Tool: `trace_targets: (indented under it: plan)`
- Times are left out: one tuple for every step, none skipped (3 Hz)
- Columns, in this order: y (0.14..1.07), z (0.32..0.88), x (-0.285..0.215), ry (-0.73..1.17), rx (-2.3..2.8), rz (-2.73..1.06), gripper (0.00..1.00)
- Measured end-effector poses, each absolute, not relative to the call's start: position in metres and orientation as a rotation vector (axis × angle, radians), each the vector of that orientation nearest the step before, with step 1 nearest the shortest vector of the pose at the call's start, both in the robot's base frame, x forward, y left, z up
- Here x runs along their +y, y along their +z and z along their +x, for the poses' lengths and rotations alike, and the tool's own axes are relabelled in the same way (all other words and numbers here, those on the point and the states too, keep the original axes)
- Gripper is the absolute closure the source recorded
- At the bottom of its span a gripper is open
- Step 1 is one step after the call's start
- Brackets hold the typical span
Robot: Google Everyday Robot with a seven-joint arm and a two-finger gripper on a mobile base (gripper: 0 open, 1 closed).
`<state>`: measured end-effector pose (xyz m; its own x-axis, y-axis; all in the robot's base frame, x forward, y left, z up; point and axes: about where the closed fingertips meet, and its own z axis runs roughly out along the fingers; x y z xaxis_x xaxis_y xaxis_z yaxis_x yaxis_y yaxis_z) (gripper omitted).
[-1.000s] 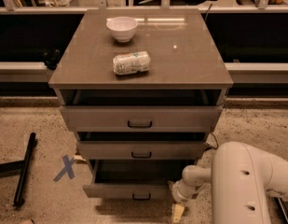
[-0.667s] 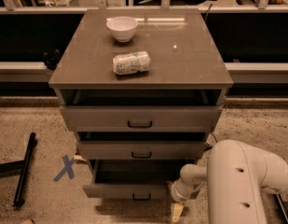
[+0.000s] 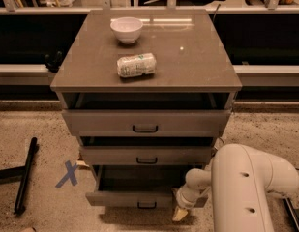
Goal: Open bottom drawer
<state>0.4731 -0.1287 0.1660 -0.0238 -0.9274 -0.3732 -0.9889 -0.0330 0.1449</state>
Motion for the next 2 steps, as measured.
trace_targets:
  plan:
    - [0.1754,0.4692,-0.1299,0.534,2.059,-2.066,0.63]
    - [0.1754,0.4692,-0.1299,0.534,2.059,-2.066,0.87]
